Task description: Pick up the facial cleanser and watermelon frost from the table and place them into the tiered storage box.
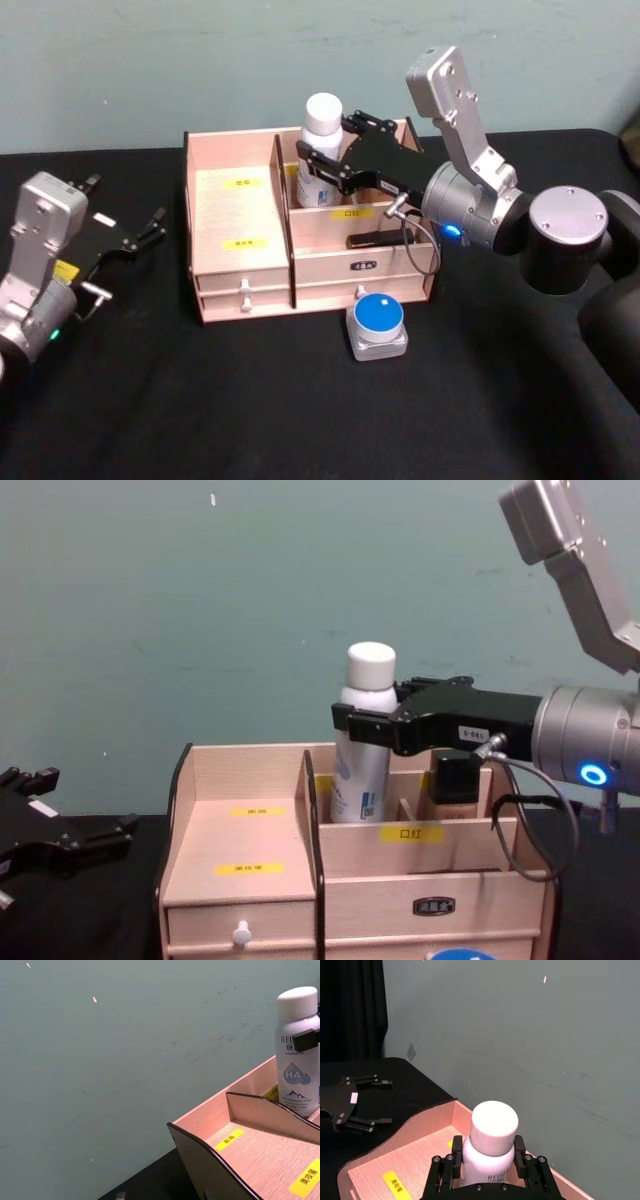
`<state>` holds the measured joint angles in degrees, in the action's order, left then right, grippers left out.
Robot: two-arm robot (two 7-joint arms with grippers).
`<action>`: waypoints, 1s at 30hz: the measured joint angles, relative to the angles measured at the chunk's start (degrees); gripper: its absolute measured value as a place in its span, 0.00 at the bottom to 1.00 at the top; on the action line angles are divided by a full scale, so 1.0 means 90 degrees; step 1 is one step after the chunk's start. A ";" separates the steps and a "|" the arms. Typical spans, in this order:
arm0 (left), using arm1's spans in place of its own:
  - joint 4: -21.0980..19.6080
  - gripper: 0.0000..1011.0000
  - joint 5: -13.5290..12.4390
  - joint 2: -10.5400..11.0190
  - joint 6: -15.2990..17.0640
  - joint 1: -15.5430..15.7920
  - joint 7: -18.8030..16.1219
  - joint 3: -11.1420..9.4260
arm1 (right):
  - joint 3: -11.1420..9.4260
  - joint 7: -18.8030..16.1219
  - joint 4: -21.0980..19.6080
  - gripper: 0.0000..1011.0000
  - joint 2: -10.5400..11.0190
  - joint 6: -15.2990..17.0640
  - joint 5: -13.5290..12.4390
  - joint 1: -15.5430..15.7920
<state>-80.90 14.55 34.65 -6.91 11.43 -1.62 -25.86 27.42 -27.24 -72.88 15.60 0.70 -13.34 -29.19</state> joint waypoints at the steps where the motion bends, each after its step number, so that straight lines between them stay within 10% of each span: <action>1: 0.0000 1.00 0.0000 0.0000 0.0000 0.0000 0.0000 0.0000 | 0.0003 -0.0004 0.0019 0.60 -0.0004 -0.0001 -0.0002 -0.0008; 30: 0.0000 1.00 0.0000 0.0000 0.0000 0.0000 0.0000 0.0000 | 0.0138 -0.0109 0.0779 0.60 -0.0170 -0.0042 0.0037 -0.0218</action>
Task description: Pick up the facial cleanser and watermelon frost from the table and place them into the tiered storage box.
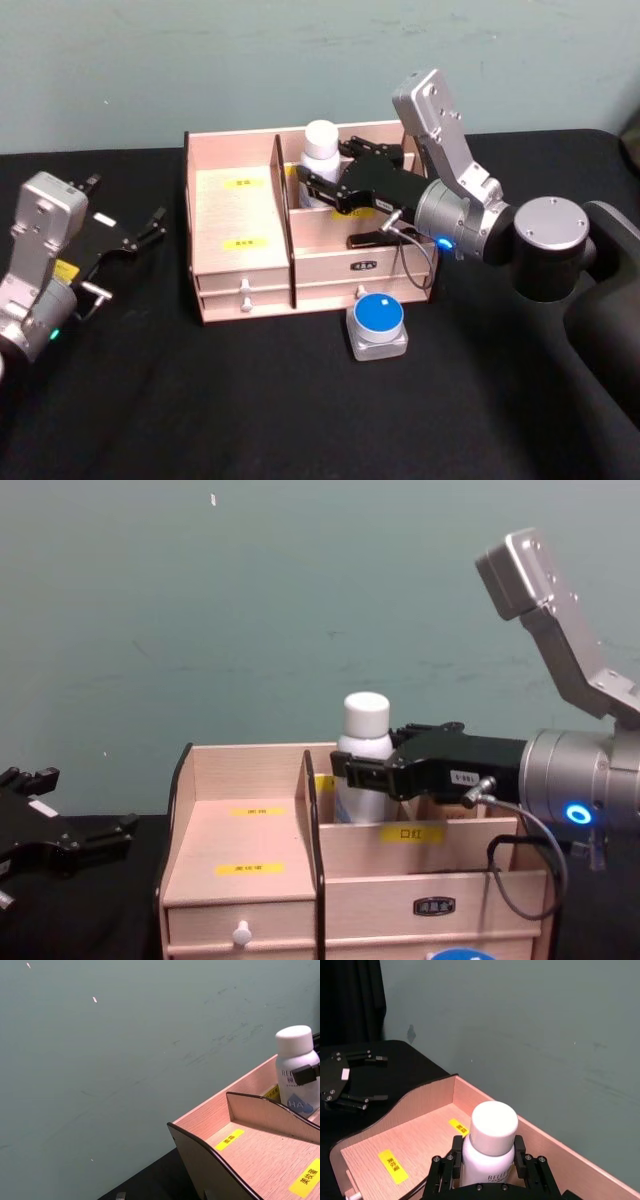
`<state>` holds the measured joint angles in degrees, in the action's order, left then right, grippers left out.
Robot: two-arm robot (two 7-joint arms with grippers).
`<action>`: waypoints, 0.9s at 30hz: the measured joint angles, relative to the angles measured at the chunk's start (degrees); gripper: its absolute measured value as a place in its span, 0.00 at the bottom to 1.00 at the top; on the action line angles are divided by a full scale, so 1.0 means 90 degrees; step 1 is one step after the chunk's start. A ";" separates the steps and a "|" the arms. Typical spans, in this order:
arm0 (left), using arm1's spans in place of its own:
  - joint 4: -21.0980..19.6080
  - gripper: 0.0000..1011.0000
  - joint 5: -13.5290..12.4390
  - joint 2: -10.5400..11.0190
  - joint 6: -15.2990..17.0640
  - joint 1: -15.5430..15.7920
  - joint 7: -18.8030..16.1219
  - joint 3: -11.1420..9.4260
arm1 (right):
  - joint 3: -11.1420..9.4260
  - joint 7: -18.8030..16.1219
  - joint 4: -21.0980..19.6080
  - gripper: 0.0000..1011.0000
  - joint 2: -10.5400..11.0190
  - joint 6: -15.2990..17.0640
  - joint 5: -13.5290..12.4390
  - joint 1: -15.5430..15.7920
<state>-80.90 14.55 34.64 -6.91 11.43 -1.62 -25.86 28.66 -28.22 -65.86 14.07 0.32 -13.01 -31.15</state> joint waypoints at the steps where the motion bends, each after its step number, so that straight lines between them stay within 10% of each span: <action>1: 0.0000 1.00 0.0000 0.0000 0.0000 0.0000 0.0000 0.0000 | 0.0005 -0.0001 0.0012 0.60 -0.0002 0.0007 0.0009 -0.0003; 16: 0.0000 1.00 0.0000 0.0000 0.0000 0.0000 0.0000 0.0000 | 0.0006 0.0001 0.0018 0.60 -0.0002 0.0024 0.0018 -0.0008; 27: 0.0000 1.00 0.0000 0.0000 0.0000 0.0000 0.0000 0.0000 | -0.0002 0.0009 0.0008 0.92 0.0001 0.0023 0.0013 -0.0003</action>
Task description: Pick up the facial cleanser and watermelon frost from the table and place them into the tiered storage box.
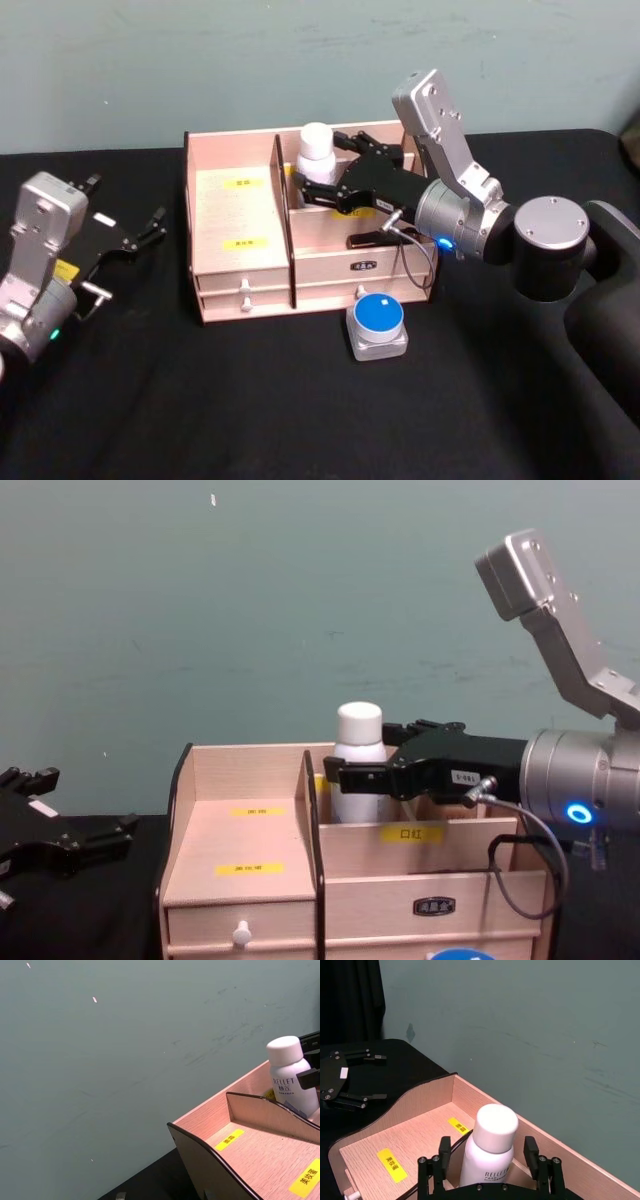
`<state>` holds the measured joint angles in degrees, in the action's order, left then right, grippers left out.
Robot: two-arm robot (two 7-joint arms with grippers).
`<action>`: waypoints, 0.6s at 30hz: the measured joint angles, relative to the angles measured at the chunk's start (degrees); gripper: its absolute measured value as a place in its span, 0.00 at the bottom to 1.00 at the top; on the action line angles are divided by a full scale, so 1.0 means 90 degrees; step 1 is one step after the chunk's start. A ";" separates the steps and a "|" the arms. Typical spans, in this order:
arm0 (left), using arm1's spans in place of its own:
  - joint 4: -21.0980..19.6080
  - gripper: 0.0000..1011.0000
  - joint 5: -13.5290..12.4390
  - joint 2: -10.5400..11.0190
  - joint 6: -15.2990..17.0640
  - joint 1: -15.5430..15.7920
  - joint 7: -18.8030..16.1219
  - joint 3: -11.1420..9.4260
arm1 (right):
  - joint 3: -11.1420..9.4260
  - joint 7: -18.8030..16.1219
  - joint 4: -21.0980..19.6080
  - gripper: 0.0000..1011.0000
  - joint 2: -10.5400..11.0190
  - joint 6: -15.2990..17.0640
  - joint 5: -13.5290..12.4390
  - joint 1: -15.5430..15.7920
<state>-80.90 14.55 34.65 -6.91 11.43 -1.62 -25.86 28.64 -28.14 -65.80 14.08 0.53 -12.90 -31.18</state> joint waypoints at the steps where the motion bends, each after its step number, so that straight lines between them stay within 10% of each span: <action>1: 0.0000 1.00 0.0000 0.0000 0.0000 0.0000 0.0000 0.0000 | 0.0000 0.0001 -0.0001 0.92 0.0000 0.0000 0.0000 0.0001; 18: 0.0000 1.00 0.0000 0.0000 0.0000 0.0000 0.0000 0.0000 | 0.0036 -0.0004 -0.0880 0.99 0.0429 0.0424 0.0143 0.0241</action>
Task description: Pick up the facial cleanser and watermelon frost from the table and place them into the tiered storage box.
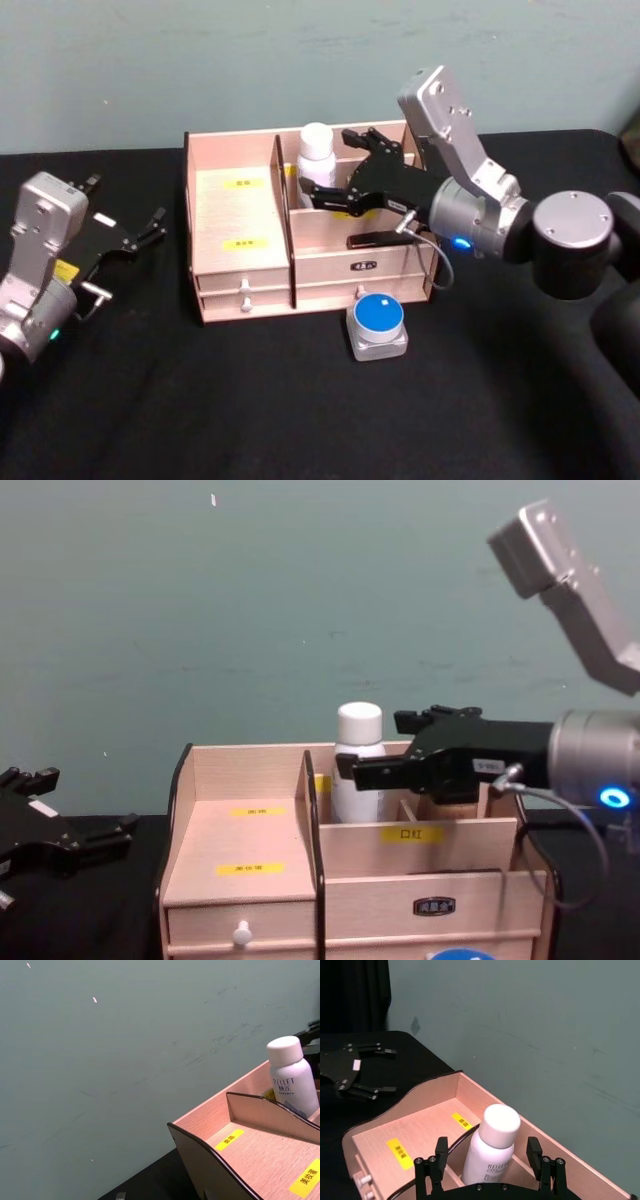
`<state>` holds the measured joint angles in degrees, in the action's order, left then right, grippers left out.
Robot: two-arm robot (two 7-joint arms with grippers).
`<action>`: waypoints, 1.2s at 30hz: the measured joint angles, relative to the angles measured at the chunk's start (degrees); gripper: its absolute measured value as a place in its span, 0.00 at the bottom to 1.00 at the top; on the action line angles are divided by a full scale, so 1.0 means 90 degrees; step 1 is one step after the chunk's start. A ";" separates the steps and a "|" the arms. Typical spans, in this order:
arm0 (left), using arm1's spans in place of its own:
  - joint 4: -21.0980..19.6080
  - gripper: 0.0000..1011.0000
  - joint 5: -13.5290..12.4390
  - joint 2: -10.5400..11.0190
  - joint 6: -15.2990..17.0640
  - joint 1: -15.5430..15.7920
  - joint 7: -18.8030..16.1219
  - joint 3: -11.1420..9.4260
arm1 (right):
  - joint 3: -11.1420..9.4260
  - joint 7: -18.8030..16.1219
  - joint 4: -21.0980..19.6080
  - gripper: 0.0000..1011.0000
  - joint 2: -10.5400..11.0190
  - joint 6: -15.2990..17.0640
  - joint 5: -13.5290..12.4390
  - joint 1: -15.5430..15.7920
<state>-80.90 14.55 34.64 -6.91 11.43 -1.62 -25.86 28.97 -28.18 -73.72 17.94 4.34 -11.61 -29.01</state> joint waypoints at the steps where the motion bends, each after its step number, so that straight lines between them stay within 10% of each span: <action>1: 0.0000 1.00 0.0000 0.0000 0.0000 -0.0001 0.0000 0.0000 | -0.0005 0.0000 -0.0071 0.99 0.0033 0.0032 0.0001 0.0026; 36: 0.0000 1.00 0.0000 0.0000 0.0000 -0.0001 0.0000 0.0000 | -0.0631 0.0698 -0.3744 0.99 0.1711 0.2618 -0.0128 0.2572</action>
<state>-80.90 14.55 34.64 -6.91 11.43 -1.62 -25.86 23.28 -21.90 -107.42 33.34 27.90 -12.77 -5.87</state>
